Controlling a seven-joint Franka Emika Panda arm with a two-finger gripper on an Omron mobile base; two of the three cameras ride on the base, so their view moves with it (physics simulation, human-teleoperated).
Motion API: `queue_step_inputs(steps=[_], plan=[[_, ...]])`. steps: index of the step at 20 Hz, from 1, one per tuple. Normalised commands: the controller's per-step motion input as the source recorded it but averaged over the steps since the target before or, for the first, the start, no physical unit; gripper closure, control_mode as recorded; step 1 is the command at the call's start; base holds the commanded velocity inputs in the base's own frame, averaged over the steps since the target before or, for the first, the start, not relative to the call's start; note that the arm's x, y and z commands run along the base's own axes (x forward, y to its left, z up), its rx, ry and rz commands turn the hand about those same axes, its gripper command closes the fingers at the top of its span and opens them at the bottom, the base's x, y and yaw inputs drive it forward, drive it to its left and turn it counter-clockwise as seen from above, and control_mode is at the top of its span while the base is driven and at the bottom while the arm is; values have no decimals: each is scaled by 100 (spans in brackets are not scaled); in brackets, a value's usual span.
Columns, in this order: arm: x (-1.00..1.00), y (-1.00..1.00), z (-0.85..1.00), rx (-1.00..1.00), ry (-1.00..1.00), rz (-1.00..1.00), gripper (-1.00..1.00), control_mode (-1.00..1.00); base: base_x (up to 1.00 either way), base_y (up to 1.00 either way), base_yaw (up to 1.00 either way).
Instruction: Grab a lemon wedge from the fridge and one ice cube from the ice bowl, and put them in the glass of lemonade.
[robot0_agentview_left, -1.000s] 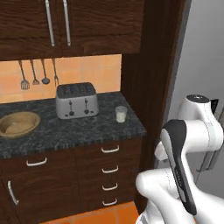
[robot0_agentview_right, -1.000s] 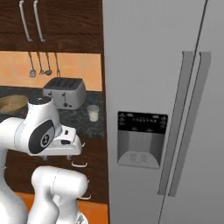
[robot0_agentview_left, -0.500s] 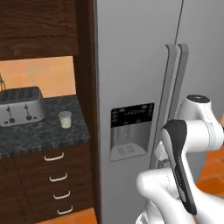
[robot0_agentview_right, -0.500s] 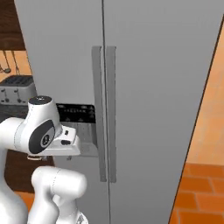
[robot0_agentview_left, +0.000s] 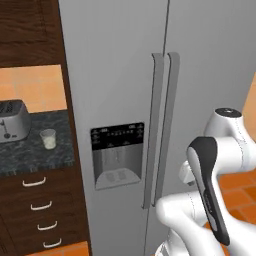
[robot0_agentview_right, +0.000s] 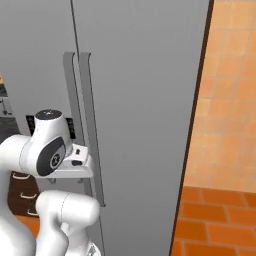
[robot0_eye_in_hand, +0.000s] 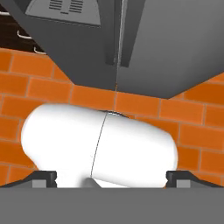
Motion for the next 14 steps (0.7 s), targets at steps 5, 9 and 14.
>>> queue_step_inputs(steps=[5,9,14], plan=[[0,0,0,0,0,0,-100,100,-66,2,1],[0,0,0,0,0,0,-100,100,-73,1,2],[0,0,0,0,0,0,-100,100,-42,0,0]])
